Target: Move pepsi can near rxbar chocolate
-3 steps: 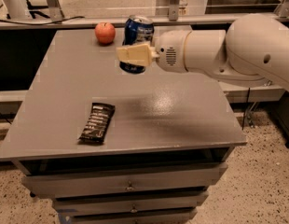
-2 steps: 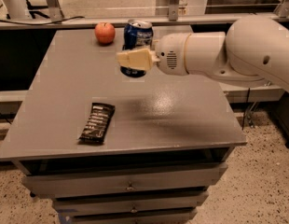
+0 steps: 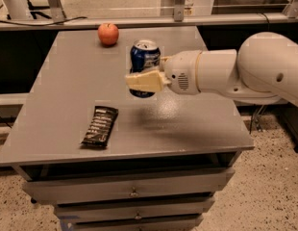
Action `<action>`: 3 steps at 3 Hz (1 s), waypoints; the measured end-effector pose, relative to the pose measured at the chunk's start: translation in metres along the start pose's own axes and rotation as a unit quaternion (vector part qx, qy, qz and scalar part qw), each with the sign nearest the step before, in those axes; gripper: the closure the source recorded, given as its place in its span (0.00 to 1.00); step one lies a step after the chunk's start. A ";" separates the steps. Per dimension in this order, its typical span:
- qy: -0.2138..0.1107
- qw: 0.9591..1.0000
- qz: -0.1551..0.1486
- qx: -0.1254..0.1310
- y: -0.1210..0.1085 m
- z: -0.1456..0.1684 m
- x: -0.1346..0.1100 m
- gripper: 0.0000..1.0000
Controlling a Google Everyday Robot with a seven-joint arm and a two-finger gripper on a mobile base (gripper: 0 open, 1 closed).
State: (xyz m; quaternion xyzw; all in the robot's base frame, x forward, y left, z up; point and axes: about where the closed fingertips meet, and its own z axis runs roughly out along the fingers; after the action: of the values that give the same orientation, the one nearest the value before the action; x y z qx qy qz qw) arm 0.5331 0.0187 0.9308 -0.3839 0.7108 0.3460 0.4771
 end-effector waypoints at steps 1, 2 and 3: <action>0.002 1.000 -0.012 -0.011 0.004 0.007 0.015 1.00; 0.011 0.999 -0.024 -0.022 0.009 0.018 0.034 1.00; 0.020 0.999 -0.030 -0.028 0.011 0.026 0.055 1.00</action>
Offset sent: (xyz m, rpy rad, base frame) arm -0.0121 0.0165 -0.0642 -0.0511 -0.0264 0.0896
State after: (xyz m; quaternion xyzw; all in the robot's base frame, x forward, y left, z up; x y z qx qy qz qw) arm 0.5207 0.0342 0.8728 -0.4251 0.6982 0.3433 0.4626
